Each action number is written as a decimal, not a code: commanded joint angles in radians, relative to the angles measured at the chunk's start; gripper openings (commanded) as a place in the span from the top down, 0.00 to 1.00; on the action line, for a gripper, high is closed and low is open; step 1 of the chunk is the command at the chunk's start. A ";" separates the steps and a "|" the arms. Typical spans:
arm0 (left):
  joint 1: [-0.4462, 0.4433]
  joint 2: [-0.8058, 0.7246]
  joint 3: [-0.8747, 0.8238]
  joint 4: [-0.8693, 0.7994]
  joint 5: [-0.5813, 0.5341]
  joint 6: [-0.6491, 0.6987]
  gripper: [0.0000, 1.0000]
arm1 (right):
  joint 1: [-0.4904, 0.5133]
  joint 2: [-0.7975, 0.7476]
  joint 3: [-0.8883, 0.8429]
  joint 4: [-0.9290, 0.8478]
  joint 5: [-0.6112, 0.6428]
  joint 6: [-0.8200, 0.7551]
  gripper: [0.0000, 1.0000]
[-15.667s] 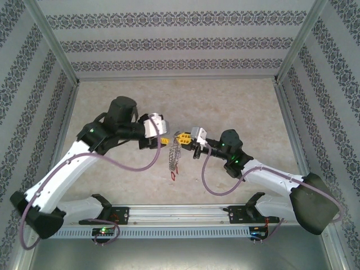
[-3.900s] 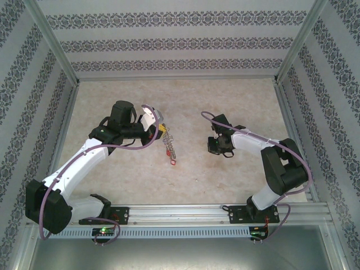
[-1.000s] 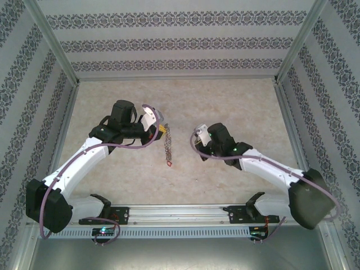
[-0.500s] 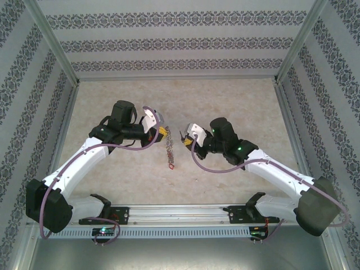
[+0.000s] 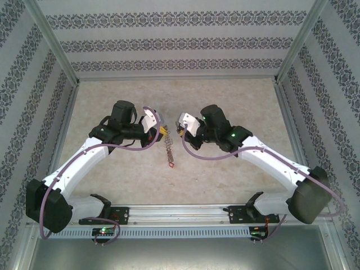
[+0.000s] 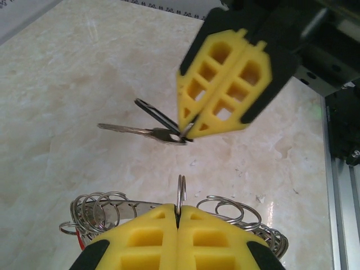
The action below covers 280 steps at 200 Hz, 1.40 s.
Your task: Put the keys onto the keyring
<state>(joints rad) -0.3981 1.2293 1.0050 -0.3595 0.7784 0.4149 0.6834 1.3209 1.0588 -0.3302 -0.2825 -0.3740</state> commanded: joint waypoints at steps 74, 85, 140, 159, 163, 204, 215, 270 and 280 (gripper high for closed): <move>-0.004 -0.081 -0.006 0.041 -0.050 0.008 1.00 | -0.135 0.184 0.085 -0.440 0.374 -0.003 1.00; -0.004 -0.089 -0.010 0.042 -0.069 0.009 1.00 | -0.162 0.201 0.055 -0.424 0.323 0.031 1.00; -0.003 -0.094 -0.014 0.047 -0.076 0.008 1.00 | -0.172 0.393 0.002 -0.412 0.376 0.005 1.00; -0.002 -0.095 -0.011 0.044 -0.077 0.009 1.00 | -0.150 0.416 -0.007 -0.383 0.369 0.007 1.00; -0.002 -0.094 -0.012 0.044 -0.076 0.009 1.00 | -0.149 0.416 -0.012 -0.369 0.350 0.014 1.00; -0.003 -0.095 -0.013 0.047 -0.072 0.004 1.00 | -0.196 0.382 -0.054 -0.246 0.177 0.068 0.88; -0.003 -0.095 -0.011 0.047 -0.068 0.003 1.00 | -0.216 0.370 -0.068 -0.221 0.135 0.078 0.87; -0.004 -0.094 -0.011 0.047 -0.061 -0.001 1.00 | -0.236 0.353 -0.092 -0.223 0.056 0.054 0.80; -0.004 -0.092 -0.011 0.048 -0.061 -0.004 1.00 | -0.244 0.353 -0.091 -0.229 0.042 0.052 0.80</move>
<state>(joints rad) -0.3981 1.1545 0.9928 -0.3580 0.6956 0.4149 0.4492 1.6989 0.9840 -0.5625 -0.1619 -0.3138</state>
